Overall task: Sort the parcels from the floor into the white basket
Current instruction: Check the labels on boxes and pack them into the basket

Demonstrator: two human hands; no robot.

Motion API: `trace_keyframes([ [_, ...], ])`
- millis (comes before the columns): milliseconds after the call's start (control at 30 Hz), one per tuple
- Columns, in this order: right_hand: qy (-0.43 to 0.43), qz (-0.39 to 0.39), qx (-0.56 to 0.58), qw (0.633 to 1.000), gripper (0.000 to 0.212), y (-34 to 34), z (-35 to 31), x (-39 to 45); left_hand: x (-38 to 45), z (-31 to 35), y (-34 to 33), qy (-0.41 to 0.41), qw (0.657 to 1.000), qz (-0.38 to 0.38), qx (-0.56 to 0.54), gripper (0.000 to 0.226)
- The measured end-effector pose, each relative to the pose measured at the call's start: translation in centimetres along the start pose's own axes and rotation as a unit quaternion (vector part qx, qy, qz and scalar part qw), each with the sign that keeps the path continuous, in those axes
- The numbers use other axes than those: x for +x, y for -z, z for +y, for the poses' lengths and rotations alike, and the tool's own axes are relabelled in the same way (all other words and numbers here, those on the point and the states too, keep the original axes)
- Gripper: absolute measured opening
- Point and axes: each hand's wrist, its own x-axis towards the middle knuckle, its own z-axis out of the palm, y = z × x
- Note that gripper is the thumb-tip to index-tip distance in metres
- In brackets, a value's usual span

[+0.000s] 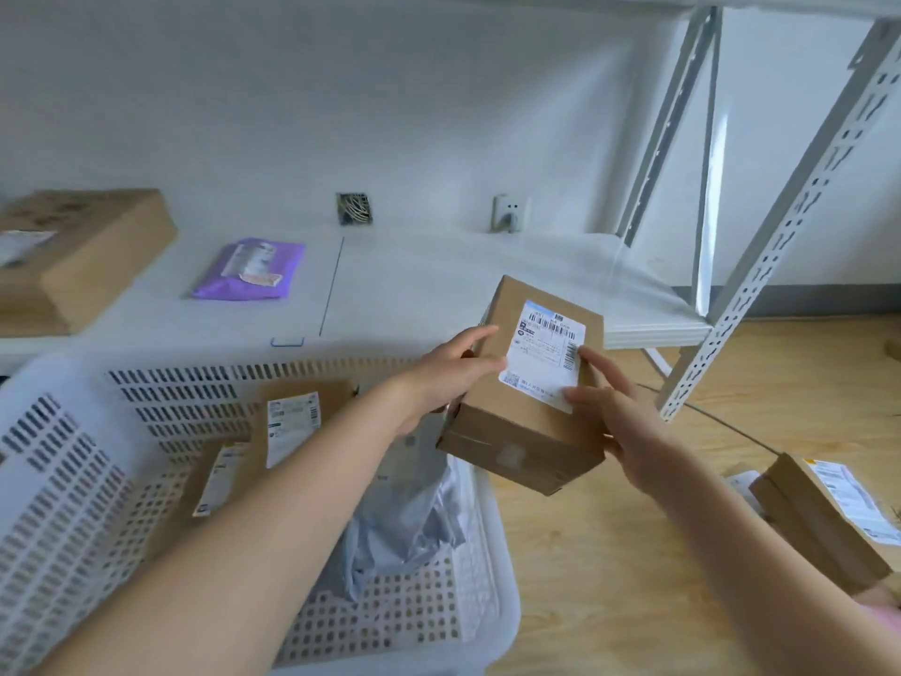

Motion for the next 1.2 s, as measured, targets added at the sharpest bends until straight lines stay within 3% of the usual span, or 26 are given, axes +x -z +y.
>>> trace_keyframes([
  [233, 0.055, -0.094, 0.007, 0.994, 0.05, -11.6, -0.8, -0.8, -4.9, -3.9, 9.8, -0.021, 0.996, 0.086, -0.016, 0.047],
  [367, 0.085, -0.114, -0.015, 0.99, 0.047, -18.3, -0.5, -0.7, -7.2, -6.9, 15.5, -0.003, 0.991, 0.106, -0.087, 0.042],
  [733, 0.071, -0.229, -0.131, 0.962, 0.047, -33.6, 2.4, 2.0, -10.1, -18.7, 27.3, 0.063, 0.963, 0.185, -0.184, 0.04],
  [900, 0.108, -0.261, -0.26, 0.923, 0.051, -39.0, 5.4, 2.2, -11.2, -23.9, 29.1, 0.08, 0.935, 0.283, -0.199, 0.044],
  [1200, 0.195, -0.215, -0.513, 0.807, 0.048, -39.9, 11.1, 3.5, -9.2, -30.4, 27.6, 0.151, 0.934, 0.272, -0.174, 0.044],
])
